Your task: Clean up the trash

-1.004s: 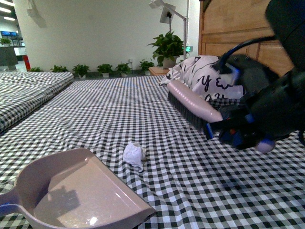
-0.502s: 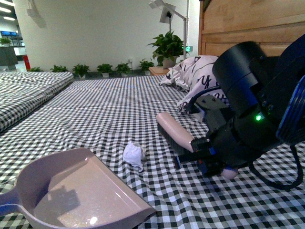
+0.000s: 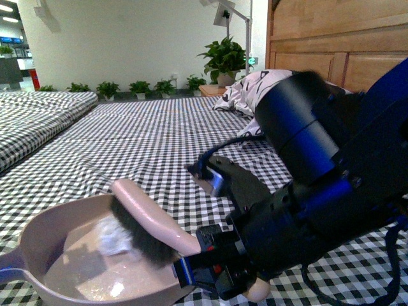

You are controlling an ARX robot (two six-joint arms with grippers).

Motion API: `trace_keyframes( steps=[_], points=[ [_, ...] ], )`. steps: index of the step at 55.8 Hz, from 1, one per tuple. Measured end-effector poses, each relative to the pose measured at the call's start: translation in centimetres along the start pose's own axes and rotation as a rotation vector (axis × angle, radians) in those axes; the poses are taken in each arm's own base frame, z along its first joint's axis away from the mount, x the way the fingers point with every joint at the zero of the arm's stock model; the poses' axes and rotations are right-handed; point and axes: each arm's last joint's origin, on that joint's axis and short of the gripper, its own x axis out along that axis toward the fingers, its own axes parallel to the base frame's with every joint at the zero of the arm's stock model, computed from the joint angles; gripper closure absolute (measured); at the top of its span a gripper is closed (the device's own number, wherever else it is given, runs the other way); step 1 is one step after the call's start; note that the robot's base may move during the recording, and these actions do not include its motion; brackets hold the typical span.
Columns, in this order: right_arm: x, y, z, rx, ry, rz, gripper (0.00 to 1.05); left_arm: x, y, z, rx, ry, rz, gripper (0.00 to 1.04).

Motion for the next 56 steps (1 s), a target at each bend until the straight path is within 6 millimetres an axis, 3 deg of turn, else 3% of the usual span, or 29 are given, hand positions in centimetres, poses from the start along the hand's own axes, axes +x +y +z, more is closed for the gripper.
trace_keyframes(
  steps=[6,19,25,29,34,37,41,47,56],
  points=[
    [-1.5,-0.9,1.3,-0.013,-0.048,-0.088,0.85,0.0,0.0,0.0,0.001,-0.001,-0.001,0.77],
    [-3.7,-3.6,1.7,0.034,-0.108,-0.249,0.85,0.0,0.0,0.0,0.001,-0.001,-0.001,0.77],
    [-5.9,-4.0,2.6,0.058,-0.194,-0.289,0.85,0.1,0.1,0.0,-0.003,-0.005,0.019,0.77],
    [-8.1,-4.2,3.2,0.085,-0.271,-0.291,0.85,0.0,0.6,0.3,-0.032,-0.038,0.13,0.77],
    [-12.4,-4.2,3.5,0.128,-0.377,-0.307,0.85,-0.9,1.6,1.1,-0.069,-0.085,0.248,0.77],
    [-14.4,-4.2,3.4,0.147,-0.419,-0.317,0.85,-1.7,1.9,1.6,-0.095,-0.109,0.308,0.77],
    [-18.4,-3.9,2.6,0.196,-0.512,-0.339,0.85,-3.0,2.2,2.4,-0.144,-0.138,0.386,0.77],
    [-21.4,-2.7,1.2,0.23,-0.567,-0.341,0.85,-4.6,2.5,3.3,-0.203,-0.163,0.471,0.77],
    [-24.7,1.2,-0.6,0.227,-0.636,-0.296,0.85,-7.7,3.2,5.3,-0.312,-0.219,0.645,0.77]
  ],
)
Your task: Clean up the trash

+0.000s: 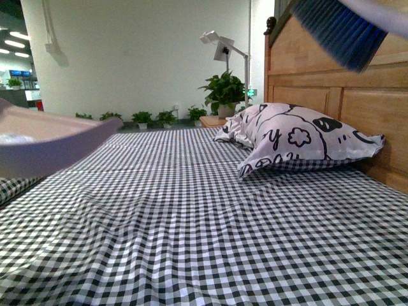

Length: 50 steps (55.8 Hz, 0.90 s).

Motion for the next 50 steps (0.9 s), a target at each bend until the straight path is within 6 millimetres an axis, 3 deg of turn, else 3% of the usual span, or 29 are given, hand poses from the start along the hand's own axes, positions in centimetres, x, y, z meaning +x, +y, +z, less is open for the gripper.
trace_keyframes(
  steps=[10,21,35,45,50],
  points=[
    [-3.9,3.3,0.6,-0.008,-0.086,0.071,0.85,-3.2,0.8,3.1,-0.057,-0.094,0.144,0.77],
    [-7.0,6.3,1.1,0.005,-0.166,0.123,0.85,-7.5,-0.9,5.9,-0.096,-0.204,0.137,0.77],
    [-9.9,7.7,1.4,0.03,-0.303,0.048,0.85,-14.1,-2.9,7.7,-0.121,-0.326,0.177,0.77],
    [-11.7,8.3,1.2,0.022,-0.405,-0.063,0.85,-18.0,-3.8,7.6,-0.201,-0.37,0.213,0.77],
    [-12.0,8.2,1.2,0.015,-0.419,-0.082,0.85,-19.0,-4.0,7.7,-0.231,-0.406,0.222,0.77]
  ],
)
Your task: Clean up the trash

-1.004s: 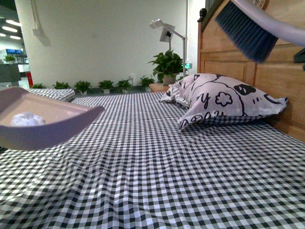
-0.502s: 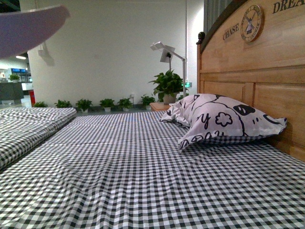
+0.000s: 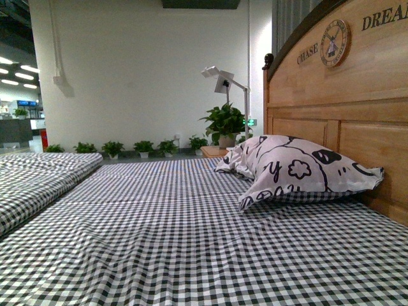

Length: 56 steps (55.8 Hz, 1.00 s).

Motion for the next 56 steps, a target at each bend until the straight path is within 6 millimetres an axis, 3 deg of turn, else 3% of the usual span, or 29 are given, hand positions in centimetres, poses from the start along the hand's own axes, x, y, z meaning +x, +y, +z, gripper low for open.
trace_keyframes(
  steps=[17,56],
  points=[
    [-0.1,-0.7,-0.3,-0.02,-0.003,-0.047,0.85,-0.1,-1.1,-1.7,-0.072,0.03,0.013,0.77],
    [-0.2,-0.7,-0.3,-0.024,-0.007,-0.05,0.85,-0.3,-1.1,-1.7,-0.082,0.027,0.014,0.77]
  ],
)
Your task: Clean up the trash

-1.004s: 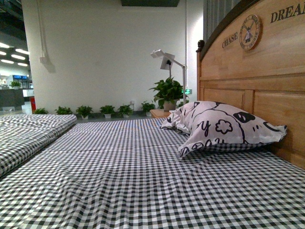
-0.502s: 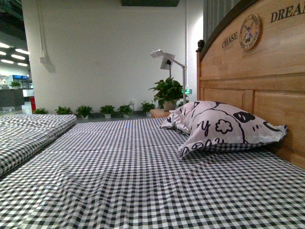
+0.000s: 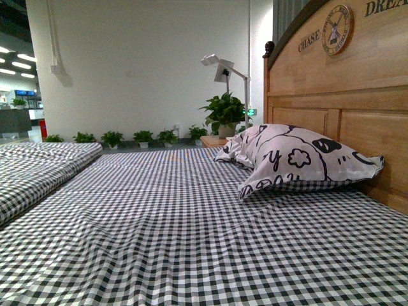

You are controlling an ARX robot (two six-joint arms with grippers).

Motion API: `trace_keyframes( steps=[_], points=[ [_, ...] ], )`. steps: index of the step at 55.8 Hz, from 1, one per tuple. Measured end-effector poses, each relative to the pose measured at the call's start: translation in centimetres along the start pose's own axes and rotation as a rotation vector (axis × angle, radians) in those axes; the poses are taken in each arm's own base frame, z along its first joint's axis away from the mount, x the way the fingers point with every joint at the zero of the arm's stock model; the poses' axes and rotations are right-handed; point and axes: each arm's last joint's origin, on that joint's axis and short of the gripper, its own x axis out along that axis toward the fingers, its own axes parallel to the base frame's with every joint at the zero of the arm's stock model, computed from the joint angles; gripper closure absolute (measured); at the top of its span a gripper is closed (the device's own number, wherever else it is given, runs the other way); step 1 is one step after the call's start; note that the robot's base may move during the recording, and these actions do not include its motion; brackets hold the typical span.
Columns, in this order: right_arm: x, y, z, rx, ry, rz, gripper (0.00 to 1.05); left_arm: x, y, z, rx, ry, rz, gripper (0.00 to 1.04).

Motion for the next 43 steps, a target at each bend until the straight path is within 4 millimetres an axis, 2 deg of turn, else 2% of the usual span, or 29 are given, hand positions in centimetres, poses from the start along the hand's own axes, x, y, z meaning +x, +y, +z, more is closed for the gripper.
trace_keyframes(
  steps=[43],
  points=[
    [0.0,0.0,0.0,0.0,0.0,0.0,0.85,0.0,0.0,0.0,0.0,0.0,0.0,0.77]
  ],
)
